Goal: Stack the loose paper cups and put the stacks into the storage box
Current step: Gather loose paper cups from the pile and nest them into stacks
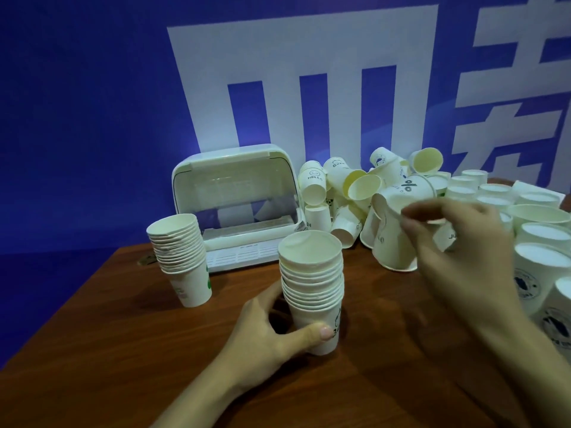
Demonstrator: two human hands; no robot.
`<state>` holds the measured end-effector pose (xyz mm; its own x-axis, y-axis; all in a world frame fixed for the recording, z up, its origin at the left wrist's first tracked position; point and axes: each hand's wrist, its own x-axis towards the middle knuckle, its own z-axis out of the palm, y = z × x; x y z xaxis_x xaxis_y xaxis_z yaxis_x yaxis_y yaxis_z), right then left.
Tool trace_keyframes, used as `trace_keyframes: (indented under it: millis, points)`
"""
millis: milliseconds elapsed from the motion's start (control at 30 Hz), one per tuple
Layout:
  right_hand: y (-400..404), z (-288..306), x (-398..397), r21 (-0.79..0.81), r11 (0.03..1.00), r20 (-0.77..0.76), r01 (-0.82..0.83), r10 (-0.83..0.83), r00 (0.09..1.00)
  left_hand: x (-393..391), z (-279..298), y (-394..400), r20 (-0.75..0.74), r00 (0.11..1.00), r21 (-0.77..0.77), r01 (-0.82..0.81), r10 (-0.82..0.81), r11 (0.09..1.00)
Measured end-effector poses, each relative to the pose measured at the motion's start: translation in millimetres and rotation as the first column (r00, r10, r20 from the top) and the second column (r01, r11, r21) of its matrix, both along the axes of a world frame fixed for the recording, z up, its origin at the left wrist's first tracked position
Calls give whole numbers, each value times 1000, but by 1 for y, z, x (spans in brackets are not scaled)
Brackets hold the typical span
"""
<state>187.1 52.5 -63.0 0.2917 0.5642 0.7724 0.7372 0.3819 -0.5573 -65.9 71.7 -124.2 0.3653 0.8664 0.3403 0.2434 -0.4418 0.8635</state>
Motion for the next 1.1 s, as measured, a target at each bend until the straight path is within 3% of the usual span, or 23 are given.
trace_keyframes:
  millis: [133,333,633,767,900,1000,1100]
  points:
    - [-22,46,-23,212,935,-68,-284,304,950,-1,0,2,-2,1000,-31,4,-4,1000]
    - [-19,64,-62,263,820,-12,-508,529,848,0,-2,1,3,1000,-34,-15,15,999]
    - [-2,44,-63,175,856,14,-487,492,870,0,-3,2,46,999,-50,2,0,999]
    - [-2,46,-63,88,873,138,-479,466,874,-1,-5,3,54,999,-20,-1,2,1000]
    - [7,39,-54,67,920,62,-386,382,922,-1,-4,3,61,998,-9,-3,3,1000]
    - [33,31,-29,72,992,23,-100,98,995,-1,-4,3,35,999,11,-2,2,1000]
    - [67,28,1,-191,960,95,203,-188,978,-3,-2,3,18,1000,2,15,-15,1000]
